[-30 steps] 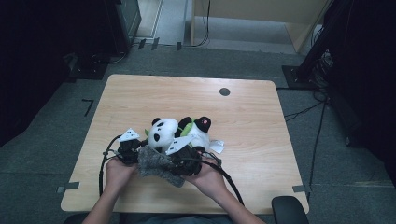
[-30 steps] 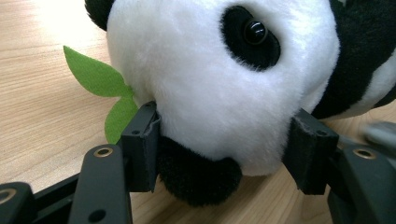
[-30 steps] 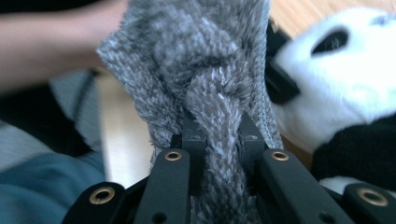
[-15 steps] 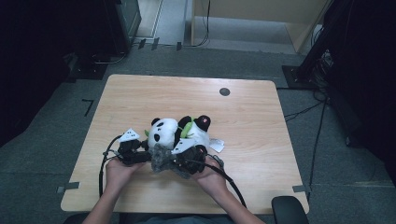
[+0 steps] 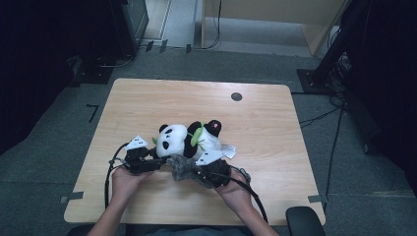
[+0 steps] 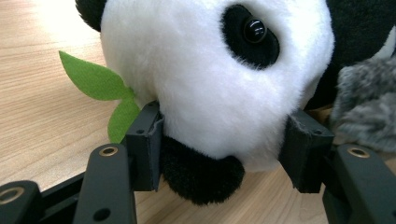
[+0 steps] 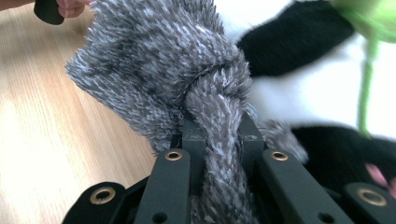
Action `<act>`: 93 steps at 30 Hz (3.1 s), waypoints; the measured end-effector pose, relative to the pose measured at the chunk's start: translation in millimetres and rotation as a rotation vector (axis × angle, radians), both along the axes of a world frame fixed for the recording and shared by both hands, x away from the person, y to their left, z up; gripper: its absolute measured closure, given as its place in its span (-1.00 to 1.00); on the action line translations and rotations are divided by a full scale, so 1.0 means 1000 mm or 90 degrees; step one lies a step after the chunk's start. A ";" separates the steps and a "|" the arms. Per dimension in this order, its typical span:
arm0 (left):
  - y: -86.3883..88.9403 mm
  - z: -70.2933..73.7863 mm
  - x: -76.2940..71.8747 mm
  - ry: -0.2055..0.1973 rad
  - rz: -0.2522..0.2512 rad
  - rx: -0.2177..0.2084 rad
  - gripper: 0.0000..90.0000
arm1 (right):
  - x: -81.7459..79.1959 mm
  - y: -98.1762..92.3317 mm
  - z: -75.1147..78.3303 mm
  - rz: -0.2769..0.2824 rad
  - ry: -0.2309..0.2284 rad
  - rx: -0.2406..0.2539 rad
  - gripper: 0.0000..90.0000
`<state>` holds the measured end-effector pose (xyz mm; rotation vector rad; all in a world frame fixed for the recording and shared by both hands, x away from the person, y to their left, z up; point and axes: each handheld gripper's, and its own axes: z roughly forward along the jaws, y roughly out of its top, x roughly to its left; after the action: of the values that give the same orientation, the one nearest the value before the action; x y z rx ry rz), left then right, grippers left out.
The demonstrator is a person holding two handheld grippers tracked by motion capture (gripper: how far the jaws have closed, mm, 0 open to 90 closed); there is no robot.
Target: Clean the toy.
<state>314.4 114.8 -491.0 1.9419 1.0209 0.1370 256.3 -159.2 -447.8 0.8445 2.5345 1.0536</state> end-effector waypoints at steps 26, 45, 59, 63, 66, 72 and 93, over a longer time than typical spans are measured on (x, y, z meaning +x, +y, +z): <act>0.000 0.001 0.001 0.010 0.002 -0.002 -0.08 | -0.013 -0.073 0.003 -0.087 0.046 0.007 0.77; 0.000 0.001 0.001 0.012 0.004 -0.002 -0.08 | 0.005 0.022 0.012 0.054 0.065 0.071 0.77; 0.000 0.001 0.001 0.015 0.005 -0.004 -0.07 | 0.033 0.047 -0.011 -0.016 0.042 0.023 0.77; -0.001 0.001 0.001 0.012 0.002 -0.002 -0.07 | 0.031 0.038 -0.012 -0.029 0.049 0.027 0.76; -0.001 0.001 0.000 0.013 0.003 -0.002 -0.07 | 0.027 0.034 -0.013 -0.031 0.041 0.015 0.76; 0.000 0.001 0.001 0.014 0.002 -0.004 -0.07 | 0.018 0.021 -0.008 -0.029 0.030 -0.007 0.77; 0.001 0.001 0.002 0.018 0.002 -0.007 -0.07 | 0.004 -0.067 0.005 -0.070 0.077 0.035 0.75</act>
<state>316.7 115.3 -490.1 1.9370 1.0403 0.1055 260.2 -225.9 -443.2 1.0801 2.5331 1.0723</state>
